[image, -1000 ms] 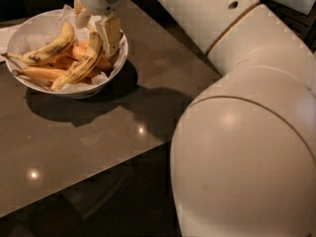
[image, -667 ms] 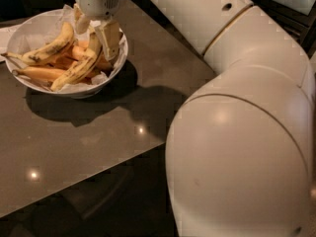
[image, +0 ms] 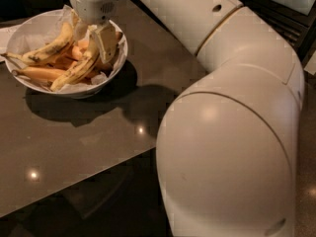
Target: Pick banana from white bowl
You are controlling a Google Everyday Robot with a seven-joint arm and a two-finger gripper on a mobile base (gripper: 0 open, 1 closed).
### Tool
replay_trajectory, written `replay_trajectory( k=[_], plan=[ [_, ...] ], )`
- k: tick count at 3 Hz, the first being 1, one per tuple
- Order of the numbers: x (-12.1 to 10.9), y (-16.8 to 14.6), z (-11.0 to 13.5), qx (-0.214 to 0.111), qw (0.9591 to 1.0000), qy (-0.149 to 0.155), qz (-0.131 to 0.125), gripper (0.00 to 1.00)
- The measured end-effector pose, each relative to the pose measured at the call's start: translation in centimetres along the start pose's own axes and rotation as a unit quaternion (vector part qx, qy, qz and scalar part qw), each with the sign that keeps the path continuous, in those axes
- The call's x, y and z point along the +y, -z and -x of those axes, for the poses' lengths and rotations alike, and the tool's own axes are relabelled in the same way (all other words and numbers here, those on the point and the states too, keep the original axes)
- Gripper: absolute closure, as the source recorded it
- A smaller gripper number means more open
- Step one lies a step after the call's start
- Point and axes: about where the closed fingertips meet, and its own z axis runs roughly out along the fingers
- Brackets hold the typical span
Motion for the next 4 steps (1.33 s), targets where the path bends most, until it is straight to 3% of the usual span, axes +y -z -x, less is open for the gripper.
replay_trajectory(
  k=[3,4],
  plan=[
    [0.1,-1.8,0.5,-0.016,0.9998,-0.006,0.013,0.41],
    [0.6,-2.2,0.4,-0.019,0.9995,-0.016,0.017,0.59]
  ],
)
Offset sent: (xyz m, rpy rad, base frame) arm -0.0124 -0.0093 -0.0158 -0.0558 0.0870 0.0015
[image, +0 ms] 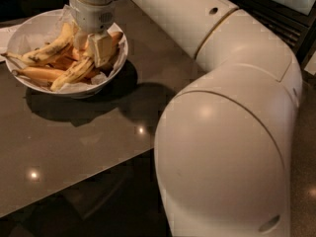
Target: Pick banana from white bowl
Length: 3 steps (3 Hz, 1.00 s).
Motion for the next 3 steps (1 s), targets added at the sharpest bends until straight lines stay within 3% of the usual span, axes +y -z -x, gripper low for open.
replay_trajectory(
  k=[2,3],
  plan=[
    [-0.01,0.18,0.00,0.000,1.0000,-0.001,0.000,1.00],
    [-0.54,0.09,0.05,-0.001,0.9999,-0.001,-0.012,1.00]
  ],
)
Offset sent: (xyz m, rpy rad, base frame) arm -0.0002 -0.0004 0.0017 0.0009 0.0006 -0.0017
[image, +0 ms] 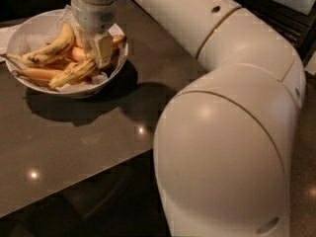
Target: Pick banana from white bowl
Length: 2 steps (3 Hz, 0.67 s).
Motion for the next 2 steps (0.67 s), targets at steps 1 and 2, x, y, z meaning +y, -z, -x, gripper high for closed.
replay_trajectory(
  k=[1,2],
  plan=[
    [-0.1,1.0,-0.1,-0.002,0.9997,-0.015,-0.018,1.00],
    [0.2,2.0,-0.2,-0.010,0.9989,-0.027,-0.038,1.00]
  ],
)
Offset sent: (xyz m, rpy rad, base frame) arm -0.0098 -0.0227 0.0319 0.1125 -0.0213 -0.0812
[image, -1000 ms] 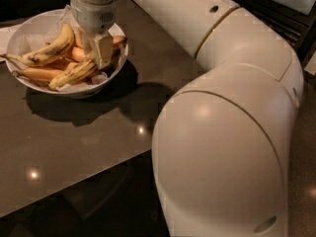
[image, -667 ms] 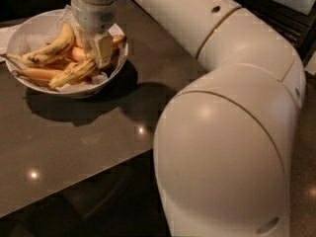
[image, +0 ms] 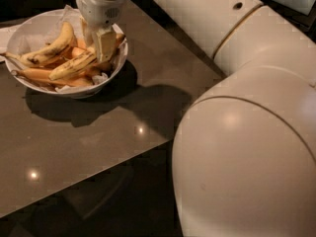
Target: Pick banana from white bowl
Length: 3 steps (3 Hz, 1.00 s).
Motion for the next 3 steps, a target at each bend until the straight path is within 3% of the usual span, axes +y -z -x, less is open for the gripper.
replay_trajectory(
  k=[1,3],
  plan=[
    [0.65,0.95,-0.02,-0.006,0.9997,-0.011,-0.019,1.00],
    [0.45,1.82,0.12,-0.001,0.9995,-0.013,-0.030,1.00]
  ],
)
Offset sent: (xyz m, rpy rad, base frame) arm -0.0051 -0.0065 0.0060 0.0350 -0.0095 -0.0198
